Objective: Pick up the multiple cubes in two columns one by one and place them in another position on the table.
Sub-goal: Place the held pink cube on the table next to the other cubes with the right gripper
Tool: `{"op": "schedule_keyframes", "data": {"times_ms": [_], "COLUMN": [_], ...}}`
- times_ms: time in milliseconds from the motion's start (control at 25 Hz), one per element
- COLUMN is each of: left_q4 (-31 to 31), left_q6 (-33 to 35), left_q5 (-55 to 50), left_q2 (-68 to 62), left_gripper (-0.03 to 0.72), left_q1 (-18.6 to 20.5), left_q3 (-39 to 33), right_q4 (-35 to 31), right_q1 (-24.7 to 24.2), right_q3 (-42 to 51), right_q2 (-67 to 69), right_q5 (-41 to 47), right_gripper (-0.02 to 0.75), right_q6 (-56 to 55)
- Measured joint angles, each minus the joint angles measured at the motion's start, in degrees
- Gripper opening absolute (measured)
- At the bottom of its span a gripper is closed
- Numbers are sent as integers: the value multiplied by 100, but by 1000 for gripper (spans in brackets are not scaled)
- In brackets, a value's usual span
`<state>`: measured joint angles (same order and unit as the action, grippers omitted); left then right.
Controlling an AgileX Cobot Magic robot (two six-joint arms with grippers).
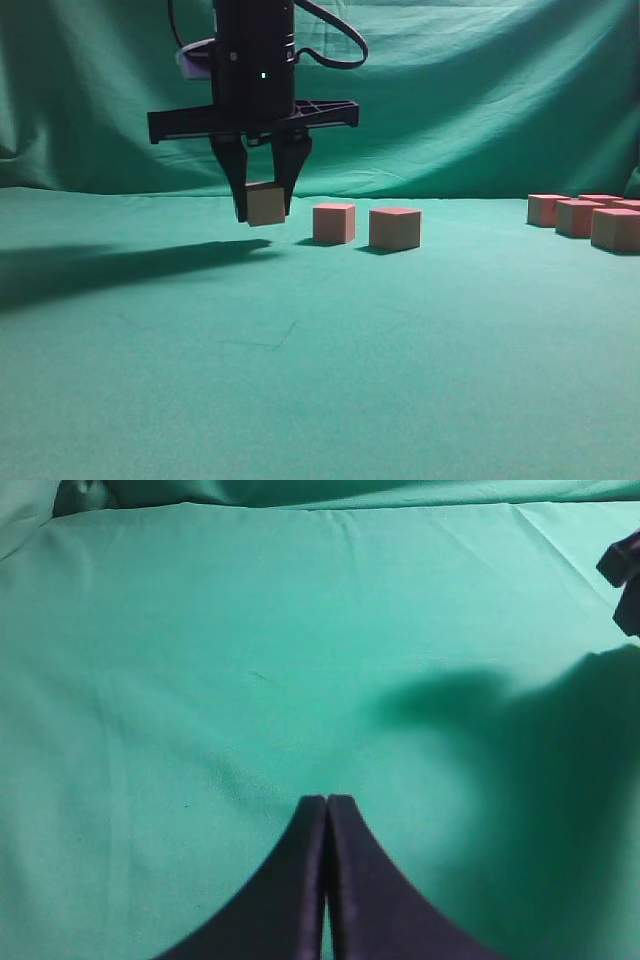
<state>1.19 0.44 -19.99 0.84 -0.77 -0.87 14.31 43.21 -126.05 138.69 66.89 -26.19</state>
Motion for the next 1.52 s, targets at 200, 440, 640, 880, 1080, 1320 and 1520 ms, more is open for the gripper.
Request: {"op": "schedule_keyframes", "data": {"times_ms": [200,440,640,880,1080,1320,1520], "left_q4": [0,0,0,0,0,0,0], "left_q6": [0,0,0,0,0,0,0], "left_q5": [0,0,0,0,0,0,0], "left_q2": [0,0,0,0,0,0,0], "left_gripper": [0,0,0,0,0,0,0], "left_q1": [0,0,0,0,0,0,0], "left_q3": [0,0,0,0,0,0,0], "right_q4": [69,140,203,208,208,208,208], "right_q1": [-8,-8,-12,-21,-21,-21,-21], "right_q3": [0,0,0,0,0,0,0], "right_q2": [121,142,146,146,146,146,146], "right_q5": [-14,-53,7,7,7,7,7], "right_gripper": [265,265,265,265,265,265,379], "right_q6": [-73,-88,-100,-145,-148,-148,-148]}}
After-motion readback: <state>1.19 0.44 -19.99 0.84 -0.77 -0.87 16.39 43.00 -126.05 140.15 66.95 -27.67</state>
